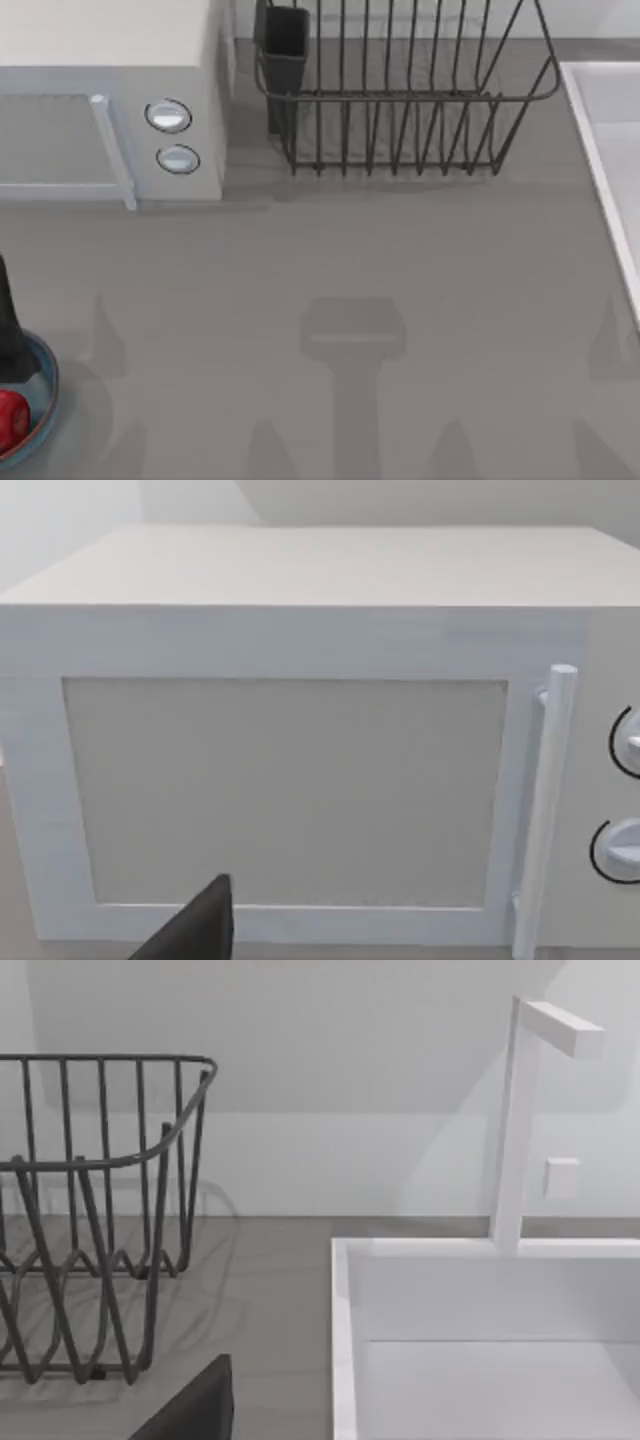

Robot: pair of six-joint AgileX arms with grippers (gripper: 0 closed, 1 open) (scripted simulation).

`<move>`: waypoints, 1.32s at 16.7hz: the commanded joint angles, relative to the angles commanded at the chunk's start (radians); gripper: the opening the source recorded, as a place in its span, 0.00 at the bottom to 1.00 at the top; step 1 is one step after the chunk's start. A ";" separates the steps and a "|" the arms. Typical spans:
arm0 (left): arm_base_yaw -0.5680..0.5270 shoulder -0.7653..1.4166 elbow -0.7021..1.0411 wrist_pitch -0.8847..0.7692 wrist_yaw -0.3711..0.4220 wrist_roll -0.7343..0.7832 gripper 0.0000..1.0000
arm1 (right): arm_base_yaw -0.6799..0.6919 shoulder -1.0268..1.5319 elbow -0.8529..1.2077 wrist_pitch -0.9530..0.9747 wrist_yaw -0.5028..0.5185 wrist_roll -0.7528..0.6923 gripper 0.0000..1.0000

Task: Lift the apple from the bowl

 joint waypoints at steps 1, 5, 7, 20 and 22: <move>0.000 0.022 0.018 -0.021 0.000 0.001 1.00 | 0.000 0.000 0.000 0.000 0.000 0.000 1.00; 0.001 0.215 0.161 -0.199 0.000 0.004 1.00 | 0.000 0.000 0.000 0.000 0.000 0.000 1.00; 0.002 0.369 0.260 -0.323 0.000 0.007 1.00 | 0.000 0.000 0.000 0.000 0.000 0.000 1.00; 0.007 1.308 0.839 -1.056 0.000 0.023 1.00 | 0.000 0.000 0.000 0.000 0.000 0.000 1.00; 0.008 1.336 0.860 -1.081 0.000 0.024 1.00 | 0.000 0.000 0.000 0.000 0.000 0.000 1.00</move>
